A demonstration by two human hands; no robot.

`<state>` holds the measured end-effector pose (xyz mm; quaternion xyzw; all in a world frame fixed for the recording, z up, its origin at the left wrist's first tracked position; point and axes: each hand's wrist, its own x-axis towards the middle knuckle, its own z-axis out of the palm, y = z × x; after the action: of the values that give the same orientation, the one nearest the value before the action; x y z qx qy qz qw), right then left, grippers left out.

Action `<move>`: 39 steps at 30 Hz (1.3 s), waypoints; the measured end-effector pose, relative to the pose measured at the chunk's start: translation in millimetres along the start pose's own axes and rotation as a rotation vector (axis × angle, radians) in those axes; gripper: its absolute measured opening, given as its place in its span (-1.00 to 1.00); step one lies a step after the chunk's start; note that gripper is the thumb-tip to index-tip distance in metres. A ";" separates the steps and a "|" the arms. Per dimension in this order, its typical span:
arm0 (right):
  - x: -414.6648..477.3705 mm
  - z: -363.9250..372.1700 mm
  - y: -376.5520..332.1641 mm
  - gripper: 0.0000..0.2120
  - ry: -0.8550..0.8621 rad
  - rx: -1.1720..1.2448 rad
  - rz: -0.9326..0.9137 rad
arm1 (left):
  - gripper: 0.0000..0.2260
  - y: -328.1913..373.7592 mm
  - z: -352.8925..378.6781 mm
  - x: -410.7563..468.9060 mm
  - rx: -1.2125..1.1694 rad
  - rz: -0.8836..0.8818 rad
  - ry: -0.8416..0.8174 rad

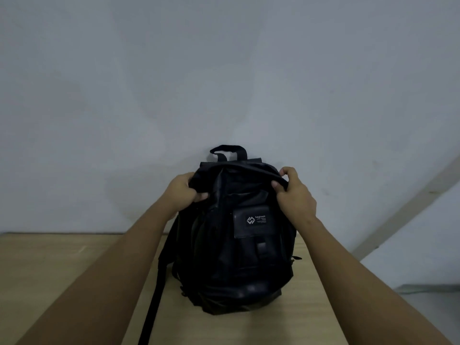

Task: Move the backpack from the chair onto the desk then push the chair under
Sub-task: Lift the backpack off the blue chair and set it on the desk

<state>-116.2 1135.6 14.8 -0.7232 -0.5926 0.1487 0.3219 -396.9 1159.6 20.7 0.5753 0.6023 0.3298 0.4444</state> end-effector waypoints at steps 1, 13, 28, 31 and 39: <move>3.1 0.8 2.8 -0.85 -0.010 -0.007 -0.011 | -0.70 -3.5 4.7 3.9 0.028 0.004 0.036; 9.8 13.2 -1.6 -0.37 -0.175 -0.141 -0.070 | -0.60 -19.5 40.9 22.9 0.334 -0.166 0.374; -57.1 -21.4 -34.1 -0.14 -0.142 -0.266 -0.076 | -0.45 36.6 8.3 -55.0 0.481 0.132 0.284; -82.4 -36.4 -48.1 -0.16 -0.067 -0.409 -0.089 | -0.40 55.9 18.4 -75.4 0.576 0.320 0.278; -169.1 -87.6 -47.3 -0.27 -0.016 -0.527 -0.029 | -0.39 60.3 48.1 -149.4 0.640 0.514 -0.046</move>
<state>-142.8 953.4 82.6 -0.7723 -0.6238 -0.0094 0.1198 -337.3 1014.0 80.1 0.8235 0.5011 0.2130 0.1594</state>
